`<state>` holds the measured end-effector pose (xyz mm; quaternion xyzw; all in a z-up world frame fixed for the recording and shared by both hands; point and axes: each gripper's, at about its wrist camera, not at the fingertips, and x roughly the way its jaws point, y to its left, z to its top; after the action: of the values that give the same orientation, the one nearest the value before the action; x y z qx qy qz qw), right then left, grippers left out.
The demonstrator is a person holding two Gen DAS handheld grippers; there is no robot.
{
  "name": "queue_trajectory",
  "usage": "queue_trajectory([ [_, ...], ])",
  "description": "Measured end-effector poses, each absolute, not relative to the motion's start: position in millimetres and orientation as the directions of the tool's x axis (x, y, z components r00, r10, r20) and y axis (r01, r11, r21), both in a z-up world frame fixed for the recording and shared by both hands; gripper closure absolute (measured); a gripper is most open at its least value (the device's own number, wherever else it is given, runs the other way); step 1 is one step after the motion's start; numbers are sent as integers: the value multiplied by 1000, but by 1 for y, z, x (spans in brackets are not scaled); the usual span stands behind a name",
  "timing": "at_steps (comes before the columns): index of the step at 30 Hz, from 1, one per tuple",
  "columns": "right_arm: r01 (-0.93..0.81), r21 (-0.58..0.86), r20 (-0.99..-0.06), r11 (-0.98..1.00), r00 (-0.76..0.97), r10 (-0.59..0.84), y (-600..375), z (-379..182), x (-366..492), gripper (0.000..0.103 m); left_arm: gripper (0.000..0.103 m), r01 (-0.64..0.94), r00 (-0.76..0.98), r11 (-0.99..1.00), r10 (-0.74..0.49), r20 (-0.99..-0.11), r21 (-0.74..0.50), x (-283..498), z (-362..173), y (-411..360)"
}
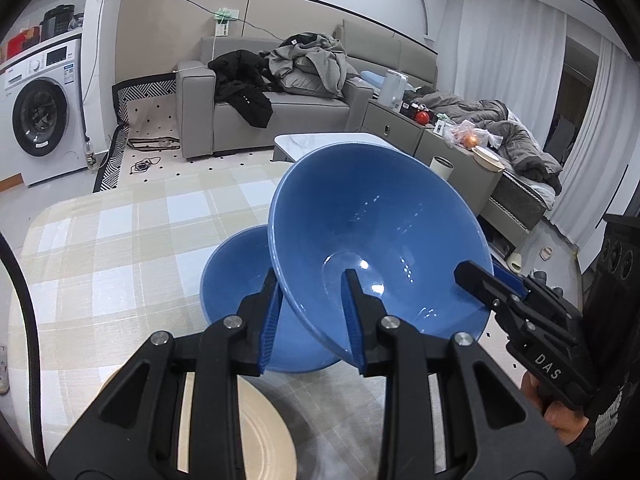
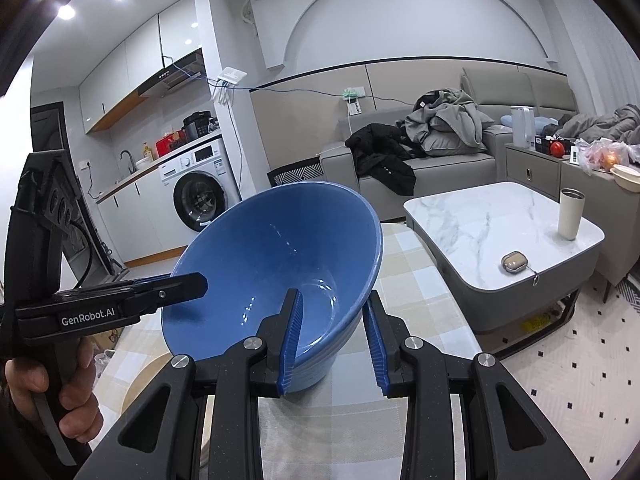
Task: Organize plates and bowls
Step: 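Lift the held bowl and lower it into the other blue bowl, then press the held bowl down to seat it inside the other bowl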
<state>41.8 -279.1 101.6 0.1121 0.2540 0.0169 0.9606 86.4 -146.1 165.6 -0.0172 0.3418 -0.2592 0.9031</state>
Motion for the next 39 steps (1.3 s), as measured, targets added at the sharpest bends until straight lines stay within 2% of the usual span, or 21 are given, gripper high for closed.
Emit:
queue_trajectory([
  [39, -10, 190, -585, 982, 802, 122, -240, 68, 90, 71, 77, 363, 630, 915, -382, -676, -178, 136, 112, -128],
])
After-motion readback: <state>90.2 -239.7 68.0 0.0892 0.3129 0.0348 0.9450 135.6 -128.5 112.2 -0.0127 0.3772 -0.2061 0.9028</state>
